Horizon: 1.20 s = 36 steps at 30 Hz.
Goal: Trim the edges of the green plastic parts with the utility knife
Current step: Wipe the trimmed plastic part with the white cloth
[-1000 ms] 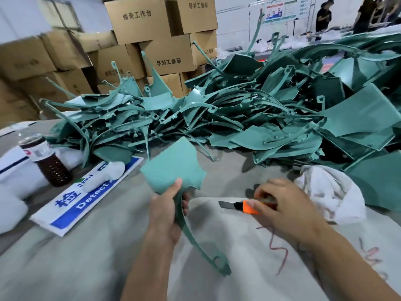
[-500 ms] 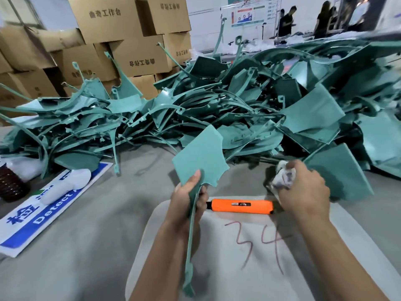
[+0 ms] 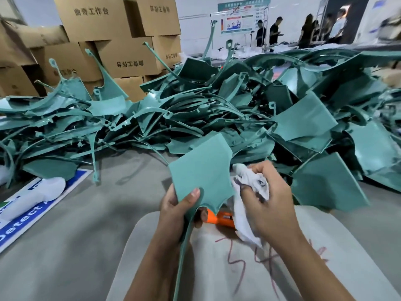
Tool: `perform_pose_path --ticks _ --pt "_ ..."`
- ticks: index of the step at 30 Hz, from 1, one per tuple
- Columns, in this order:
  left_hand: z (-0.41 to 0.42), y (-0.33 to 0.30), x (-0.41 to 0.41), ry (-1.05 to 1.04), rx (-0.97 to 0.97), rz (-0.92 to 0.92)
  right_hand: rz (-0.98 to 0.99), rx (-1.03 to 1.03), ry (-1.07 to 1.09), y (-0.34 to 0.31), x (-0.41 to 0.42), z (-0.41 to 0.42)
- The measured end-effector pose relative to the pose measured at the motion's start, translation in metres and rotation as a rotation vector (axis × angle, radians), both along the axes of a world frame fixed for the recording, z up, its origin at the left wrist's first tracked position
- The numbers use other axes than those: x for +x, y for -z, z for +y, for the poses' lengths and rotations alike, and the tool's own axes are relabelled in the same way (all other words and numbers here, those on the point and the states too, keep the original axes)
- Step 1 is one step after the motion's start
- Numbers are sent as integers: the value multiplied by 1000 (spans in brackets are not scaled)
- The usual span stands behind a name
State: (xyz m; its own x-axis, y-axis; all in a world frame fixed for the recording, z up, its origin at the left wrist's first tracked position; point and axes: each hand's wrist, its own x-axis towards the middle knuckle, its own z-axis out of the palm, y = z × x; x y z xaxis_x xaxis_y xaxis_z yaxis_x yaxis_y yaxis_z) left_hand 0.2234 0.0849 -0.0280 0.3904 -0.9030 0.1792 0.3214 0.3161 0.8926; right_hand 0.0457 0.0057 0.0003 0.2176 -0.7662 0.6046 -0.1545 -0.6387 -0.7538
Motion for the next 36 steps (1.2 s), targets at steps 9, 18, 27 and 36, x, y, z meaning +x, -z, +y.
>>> perform_pose_path --ticks 9,18,27,36 --pt "-4 1 7 -61 104 -60 -458 1176 -741 -4 -10 -6" --pt "-2 5 13 -20 109 -83 -193 807 -756 -1 -15 -4" --pt "3 3 5 56 116 -201 9 560 -472 3 -5 -4" --pt "7 -3 3 174 139 -197 -78 572 -379 -9 -26 -11"
